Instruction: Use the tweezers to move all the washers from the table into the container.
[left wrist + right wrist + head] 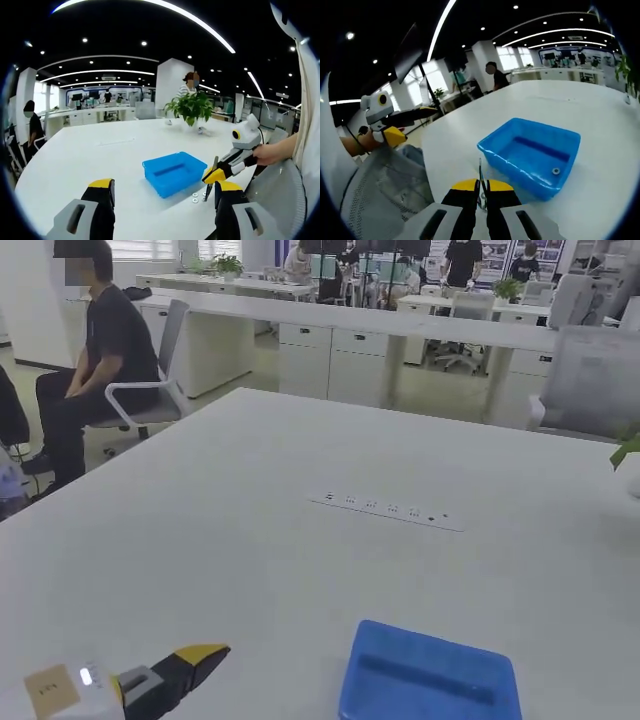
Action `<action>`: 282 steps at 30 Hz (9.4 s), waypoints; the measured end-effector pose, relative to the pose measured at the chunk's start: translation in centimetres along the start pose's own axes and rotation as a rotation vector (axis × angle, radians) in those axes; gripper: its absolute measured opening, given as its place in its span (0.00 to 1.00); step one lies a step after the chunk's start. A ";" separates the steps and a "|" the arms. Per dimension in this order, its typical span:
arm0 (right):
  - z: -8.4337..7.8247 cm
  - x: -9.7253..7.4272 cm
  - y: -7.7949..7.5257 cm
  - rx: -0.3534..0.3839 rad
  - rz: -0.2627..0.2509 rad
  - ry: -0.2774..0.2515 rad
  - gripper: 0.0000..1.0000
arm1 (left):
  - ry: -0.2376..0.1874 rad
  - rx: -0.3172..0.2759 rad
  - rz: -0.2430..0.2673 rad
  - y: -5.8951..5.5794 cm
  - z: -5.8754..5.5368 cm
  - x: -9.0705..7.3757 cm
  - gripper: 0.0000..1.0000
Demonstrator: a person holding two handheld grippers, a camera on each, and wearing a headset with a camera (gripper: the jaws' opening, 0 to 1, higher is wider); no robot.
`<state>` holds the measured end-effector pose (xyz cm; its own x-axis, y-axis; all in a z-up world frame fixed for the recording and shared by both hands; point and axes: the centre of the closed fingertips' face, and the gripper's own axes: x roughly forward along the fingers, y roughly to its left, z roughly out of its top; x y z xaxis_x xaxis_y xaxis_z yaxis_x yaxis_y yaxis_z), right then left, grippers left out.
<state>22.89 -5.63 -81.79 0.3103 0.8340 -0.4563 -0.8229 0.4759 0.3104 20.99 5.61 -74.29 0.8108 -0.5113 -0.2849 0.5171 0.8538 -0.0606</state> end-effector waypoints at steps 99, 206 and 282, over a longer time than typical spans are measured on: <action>6.7 2.2 -10.1 0.031 -0.137 -0.028 0.03 | 0.009 -0.001 0.002 0.2 -0.2 0.0 0.81; -0.1 -0.2 -1.1 -0.095 0.012 0.027 0.03 | 0.013 0.005 -0.001 0.1 -0.3 0.0 0.80; 9.7 0.3 -4.4 -0.084 0.001 -0.106 0.03 | -0.003 -0.001 0.009 0.2 0.0 -0.1 0.80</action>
<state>31.24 -4.75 -75.23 0.3543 0.8616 -0.3635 -0.8588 0.4536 0.2380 21.00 5.84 -74.28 0.8163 -0.5040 -0.2823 0.5095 0.8584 -0.0594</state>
